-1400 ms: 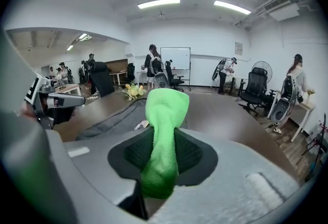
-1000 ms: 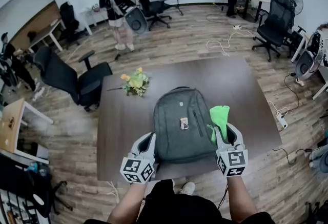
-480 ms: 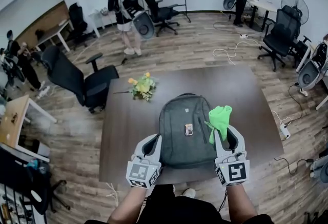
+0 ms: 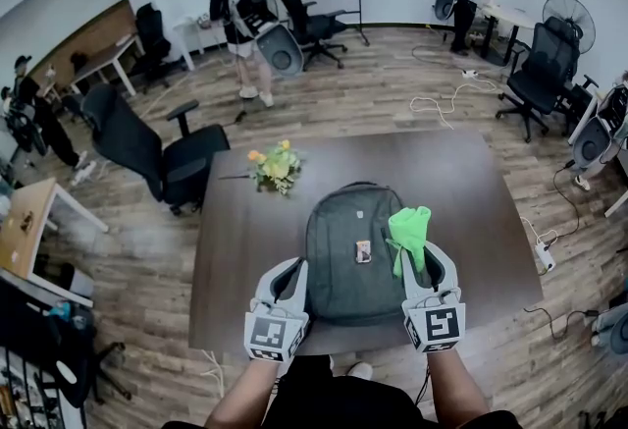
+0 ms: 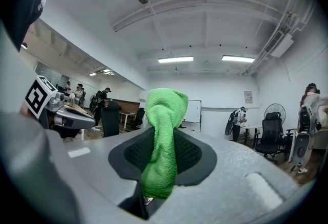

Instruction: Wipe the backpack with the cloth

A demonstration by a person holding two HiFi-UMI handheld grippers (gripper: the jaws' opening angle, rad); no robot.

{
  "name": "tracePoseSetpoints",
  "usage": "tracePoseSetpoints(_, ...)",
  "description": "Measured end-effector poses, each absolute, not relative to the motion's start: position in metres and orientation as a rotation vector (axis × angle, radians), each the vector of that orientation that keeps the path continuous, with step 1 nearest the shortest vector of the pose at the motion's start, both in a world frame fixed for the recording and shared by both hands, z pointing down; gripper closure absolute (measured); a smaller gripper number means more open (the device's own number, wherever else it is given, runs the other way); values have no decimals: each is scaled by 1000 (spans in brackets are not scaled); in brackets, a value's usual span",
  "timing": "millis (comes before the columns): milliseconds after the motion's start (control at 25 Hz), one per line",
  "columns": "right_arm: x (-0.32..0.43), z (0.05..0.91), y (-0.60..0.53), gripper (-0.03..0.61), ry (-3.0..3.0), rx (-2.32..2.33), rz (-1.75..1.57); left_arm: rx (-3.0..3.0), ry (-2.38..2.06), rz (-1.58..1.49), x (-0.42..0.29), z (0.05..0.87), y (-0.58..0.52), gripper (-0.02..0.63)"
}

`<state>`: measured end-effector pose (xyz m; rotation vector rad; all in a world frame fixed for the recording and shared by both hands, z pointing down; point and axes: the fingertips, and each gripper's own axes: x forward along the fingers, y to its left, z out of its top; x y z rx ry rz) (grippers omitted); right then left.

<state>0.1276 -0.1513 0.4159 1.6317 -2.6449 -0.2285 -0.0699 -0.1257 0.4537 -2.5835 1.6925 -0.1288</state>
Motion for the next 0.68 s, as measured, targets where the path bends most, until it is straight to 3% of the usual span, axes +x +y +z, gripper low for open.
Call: tracePoseSetpoints(680,127,446,-161,480,-2591,1609,-136,-2657,1683,-78,-55,465,-128,597)
